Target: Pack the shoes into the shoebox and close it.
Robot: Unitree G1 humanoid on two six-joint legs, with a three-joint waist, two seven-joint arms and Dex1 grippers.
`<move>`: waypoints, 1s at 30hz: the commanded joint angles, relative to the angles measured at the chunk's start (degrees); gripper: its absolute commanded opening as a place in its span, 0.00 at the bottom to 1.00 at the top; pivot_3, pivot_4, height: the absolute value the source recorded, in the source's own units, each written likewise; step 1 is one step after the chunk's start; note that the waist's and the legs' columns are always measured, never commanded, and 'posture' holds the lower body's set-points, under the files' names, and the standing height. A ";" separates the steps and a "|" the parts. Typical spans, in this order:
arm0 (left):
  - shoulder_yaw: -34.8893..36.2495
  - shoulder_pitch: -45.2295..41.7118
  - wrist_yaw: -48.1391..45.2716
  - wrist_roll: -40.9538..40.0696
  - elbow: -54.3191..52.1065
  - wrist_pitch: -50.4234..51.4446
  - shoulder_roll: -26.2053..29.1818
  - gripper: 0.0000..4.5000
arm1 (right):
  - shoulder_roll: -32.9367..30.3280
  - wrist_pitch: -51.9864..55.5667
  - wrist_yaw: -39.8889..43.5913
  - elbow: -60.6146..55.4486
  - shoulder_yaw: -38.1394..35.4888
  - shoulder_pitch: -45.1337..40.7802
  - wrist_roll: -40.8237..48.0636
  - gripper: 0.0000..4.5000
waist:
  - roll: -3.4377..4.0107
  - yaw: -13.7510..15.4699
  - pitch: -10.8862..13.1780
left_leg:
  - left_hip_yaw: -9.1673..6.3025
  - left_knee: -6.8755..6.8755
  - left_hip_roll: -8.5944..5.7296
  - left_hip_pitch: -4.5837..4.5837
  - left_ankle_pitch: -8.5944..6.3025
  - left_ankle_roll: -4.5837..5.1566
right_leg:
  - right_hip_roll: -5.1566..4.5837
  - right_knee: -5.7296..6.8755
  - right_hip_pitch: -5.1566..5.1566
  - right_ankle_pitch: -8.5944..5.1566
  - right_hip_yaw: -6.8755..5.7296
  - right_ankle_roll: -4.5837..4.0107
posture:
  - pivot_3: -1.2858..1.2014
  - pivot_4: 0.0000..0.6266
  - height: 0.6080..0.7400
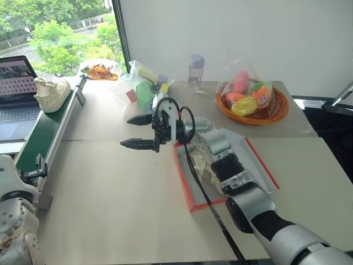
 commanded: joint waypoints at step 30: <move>-1.41 -8.31 -25.48 -5.47 51.49 -26.14 22.39 0.99 | -7.93 9.92 -0.88 -21.35 1.10 9.87 0.92 1.00 | -0.24 0.06 -0.14 | 0.04 -0.13 0.10 -0.09 0.00 0.00 | -0.05 0.07 -0.42 0.06 0.21 -0.07 | 0.52 0.24 1.00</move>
